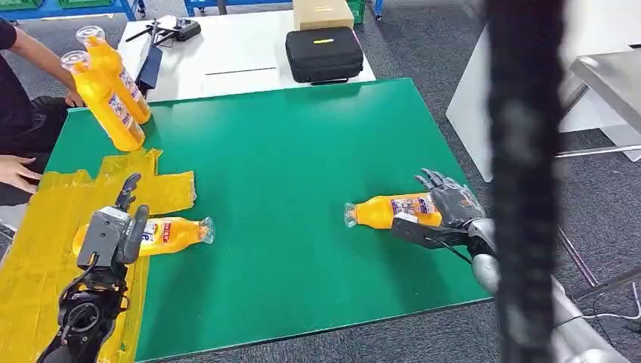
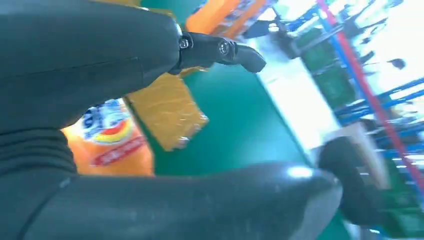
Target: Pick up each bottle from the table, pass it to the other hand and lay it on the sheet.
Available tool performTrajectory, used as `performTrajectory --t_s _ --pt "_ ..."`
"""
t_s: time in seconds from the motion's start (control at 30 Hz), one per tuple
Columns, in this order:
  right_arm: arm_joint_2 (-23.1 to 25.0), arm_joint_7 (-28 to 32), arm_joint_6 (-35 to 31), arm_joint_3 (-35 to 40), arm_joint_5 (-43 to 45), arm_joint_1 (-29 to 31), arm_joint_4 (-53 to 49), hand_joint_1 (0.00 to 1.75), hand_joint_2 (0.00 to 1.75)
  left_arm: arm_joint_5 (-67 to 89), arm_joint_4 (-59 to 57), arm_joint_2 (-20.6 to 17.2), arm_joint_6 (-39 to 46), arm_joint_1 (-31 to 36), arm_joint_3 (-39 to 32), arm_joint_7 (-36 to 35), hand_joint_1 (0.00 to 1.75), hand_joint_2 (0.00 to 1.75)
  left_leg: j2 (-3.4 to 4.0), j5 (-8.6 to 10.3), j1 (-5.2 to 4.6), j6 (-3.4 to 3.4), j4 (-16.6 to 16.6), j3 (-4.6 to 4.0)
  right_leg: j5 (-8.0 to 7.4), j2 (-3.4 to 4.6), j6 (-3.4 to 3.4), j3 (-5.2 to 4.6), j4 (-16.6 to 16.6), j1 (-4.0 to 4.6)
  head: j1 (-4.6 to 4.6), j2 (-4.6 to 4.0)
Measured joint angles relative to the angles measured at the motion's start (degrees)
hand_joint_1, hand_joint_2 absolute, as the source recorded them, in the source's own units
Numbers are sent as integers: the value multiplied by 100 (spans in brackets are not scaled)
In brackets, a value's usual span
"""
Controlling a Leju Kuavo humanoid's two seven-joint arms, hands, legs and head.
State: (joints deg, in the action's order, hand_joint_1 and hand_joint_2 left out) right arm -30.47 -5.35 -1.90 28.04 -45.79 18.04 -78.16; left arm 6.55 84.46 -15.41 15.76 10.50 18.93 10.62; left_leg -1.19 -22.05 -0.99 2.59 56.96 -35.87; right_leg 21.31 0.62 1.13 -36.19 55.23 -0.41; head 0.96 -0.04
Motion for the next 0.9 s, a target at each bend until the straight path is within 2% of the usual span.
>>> performTrajectory --t_s 0.27,0.9 --pt "148 22 9 179 2 258 555 0 175 -120 478 -48 50 -86 2 61 0 0 -1 0 -1 1 0 -3 0 -1 0 -1 0 0 2 0" --pt "339 9 151 361 -101 430 1418 0 175 -455 714 -127 223 -80 83 181 0 0 -1 0 -1 1 1 -4 0 0 0 -6 0 0 0 0"
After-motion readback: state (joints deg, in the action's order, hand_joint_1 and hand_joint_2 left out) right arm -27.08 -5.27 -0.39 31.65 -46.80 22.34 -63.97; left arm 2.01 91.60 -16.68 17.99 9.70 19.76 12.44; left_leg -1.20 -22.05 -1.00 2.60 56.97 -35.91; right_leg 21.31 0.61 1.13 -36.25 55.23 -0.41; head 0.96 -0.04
